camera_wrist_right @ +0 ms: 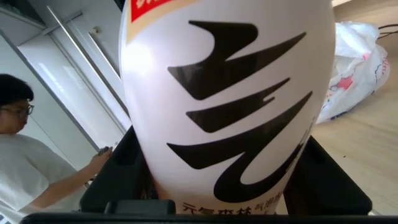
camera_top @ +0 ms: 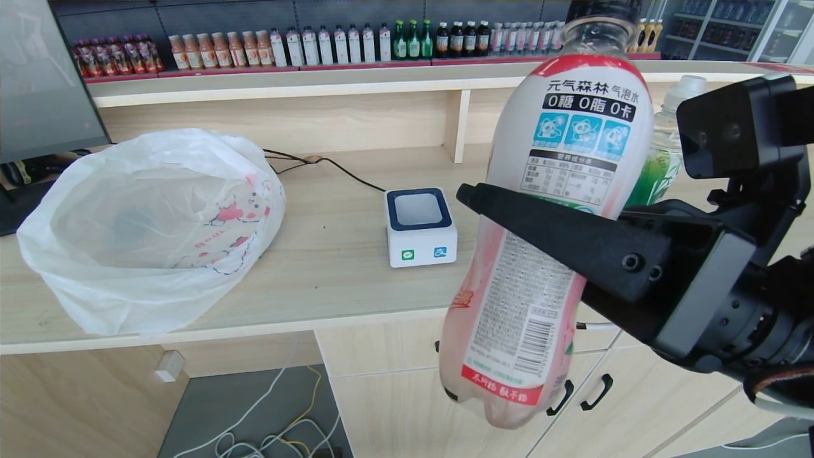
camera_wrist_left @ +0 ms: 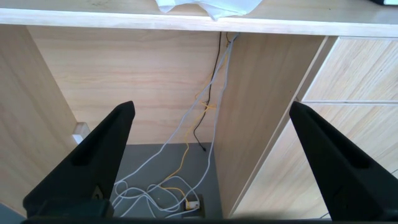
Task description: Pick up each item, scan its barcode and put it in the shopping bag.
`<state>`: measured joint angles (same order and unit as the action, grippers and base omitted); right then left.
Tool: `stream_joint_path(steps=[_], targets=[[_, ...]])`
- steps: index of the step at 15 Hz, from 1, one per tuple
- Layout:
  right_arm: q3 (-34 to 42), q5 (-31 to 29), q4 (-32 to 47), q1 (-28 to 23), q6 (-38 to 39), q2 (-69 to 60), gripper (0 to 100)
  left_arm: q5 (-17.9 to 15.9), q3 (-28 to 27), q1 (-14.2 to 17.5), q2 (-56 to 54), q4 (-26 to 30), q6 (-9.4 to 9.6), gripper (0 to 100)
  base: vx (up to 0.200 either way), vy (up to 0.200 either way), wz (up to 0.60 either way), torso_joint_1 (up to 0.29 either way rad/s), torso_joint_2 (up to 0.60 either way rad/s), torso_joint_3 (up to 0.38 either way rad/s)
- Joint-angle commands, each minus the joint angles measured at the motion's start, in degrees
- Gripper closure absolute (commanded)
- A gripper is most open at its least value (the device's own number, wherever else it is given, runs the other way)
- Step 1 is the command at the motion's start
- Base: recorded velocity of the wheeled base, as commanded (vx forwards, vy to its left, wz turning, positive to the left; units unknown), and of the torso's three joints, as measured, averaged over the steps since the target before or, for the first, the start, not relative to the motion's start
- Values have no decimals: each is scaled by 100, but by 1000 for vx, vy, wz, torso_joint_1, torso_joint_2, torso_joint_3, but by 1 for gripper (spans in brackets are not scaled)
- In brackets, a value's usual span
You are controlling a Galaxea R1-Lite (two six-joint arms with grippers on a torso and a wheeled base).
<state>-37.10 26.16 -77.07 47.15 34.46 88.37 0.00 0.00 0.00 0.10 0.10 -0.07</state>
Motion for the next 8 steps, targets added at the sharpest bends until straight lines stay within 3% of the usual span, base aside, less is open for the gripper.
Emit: stream_joint_path(steps=[1,4,8], targets=[[9,12,-1,22,-10,14,100,0,0,0,-1,-1,-1,0,0,0,0,0,0,0],[9,12,-1,22,-106,22,100,0,0,0,-1,-1,-1,0,0,0,0,0,0,0],[124,-85,-1,-92,-862,75,100,0,0,0,-1,-1,-1,0,0,0,0,0,0,0]])
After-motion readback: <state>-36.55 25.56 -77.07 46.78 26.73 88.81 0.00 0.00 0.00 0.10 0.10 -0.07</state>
